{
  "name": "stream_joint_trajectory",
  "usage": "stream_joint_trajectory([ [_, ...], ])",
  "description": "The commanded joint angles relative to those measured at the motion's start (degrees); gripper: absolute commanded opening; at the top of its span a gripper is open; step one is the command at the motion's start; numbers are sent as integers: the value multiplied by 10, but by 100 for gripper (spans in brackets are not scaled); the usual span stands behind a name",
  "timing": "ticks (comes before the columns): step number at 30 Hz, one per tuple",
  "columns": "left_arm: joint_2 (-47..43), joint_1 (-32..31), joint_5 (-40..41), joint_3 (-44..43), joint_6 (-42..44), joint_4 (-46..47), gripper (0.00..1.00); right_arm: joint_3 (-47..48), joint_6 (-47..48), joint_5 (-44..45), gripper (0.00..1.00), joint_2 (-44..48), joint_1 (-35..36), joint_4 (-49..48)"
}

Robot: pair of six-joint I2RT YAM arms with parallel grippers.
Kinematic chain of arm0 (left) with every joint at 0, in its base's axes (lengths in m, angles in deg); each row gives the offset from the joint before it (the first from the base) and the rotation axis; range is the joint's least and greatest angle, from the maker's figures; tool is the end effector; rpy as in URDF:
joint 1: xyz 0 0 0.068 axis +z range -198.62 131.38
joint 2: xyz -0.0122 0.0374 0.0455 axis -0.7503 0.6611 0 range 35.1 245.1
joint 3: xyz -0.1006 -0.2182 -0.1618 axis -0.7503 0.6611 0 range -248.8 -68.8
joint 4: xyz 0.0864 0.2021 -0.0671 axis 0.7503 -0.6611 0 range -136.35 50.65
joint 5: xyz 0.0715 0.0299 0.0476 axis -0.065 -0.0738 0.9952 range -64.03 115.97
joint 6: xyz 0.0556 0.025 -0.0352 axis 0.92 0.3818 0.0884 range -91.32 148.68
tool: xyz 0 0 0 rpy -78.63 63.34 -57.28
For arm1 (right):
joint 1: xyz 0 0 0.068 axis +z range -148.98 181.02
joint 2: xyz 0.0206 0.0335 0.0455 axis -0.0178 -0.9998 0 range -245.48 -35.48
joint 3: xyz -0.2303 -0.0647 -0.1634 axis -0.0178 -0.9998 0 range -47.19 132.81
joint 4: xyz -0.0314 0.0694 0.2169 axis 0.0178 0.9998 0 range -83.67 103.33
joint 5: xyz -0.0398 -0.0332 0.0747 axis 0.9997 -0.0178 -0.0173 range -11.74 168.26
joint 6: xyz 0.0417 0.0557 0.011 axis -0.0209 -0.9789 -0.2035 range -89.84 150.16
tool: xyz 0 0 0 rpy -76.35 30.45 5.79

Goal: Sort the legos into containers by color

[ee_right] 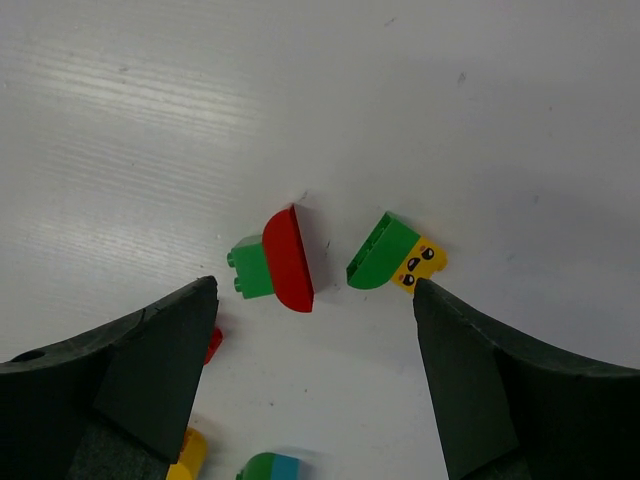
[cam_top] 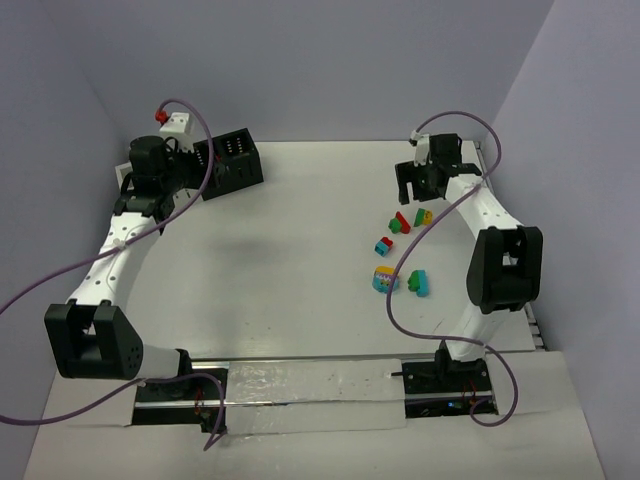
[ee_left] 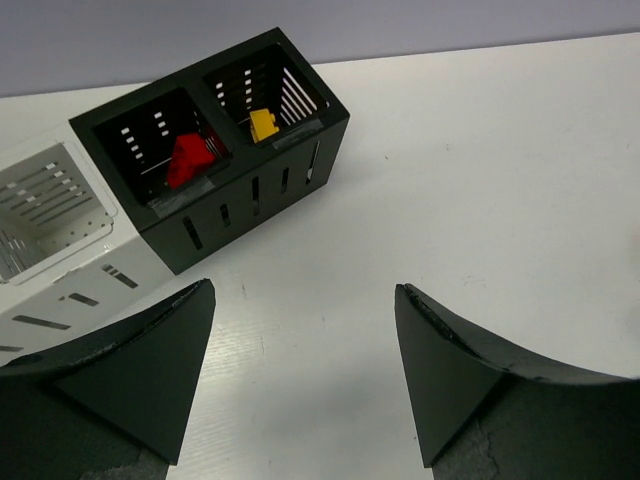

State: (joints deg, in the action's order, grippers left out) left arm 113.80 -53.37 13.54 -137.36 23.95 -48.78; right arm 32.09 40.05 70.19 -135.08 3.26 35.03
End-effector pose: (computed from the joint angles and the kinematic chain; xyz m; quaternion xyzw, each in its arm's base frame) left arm 0.3037 -0.0377 0.3677 0.0626 0.8122 -0.1356 0.5639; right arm 0.3709 0.0226 0.2751 -0.1232 0.9266 0.0424 0.3529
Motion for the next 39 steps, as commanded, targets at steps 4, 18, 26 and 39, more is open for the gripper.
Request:
stream_joint_trajectory([
  [4,-15,-3,-5,12,-8,5,82,37,55,-51,71,-27,3,14],
  [18,-3,-3,-31,5,-12,-6,81,57,197,-95,56,-99,1,91],
  [26,1,-3,-31,7,-13,-5,81,75,192,-116,74,-125,3,119],
  [39,6,-3,-33,7,-26,-3,81,80,187,-110,80,-151,16,122],
])
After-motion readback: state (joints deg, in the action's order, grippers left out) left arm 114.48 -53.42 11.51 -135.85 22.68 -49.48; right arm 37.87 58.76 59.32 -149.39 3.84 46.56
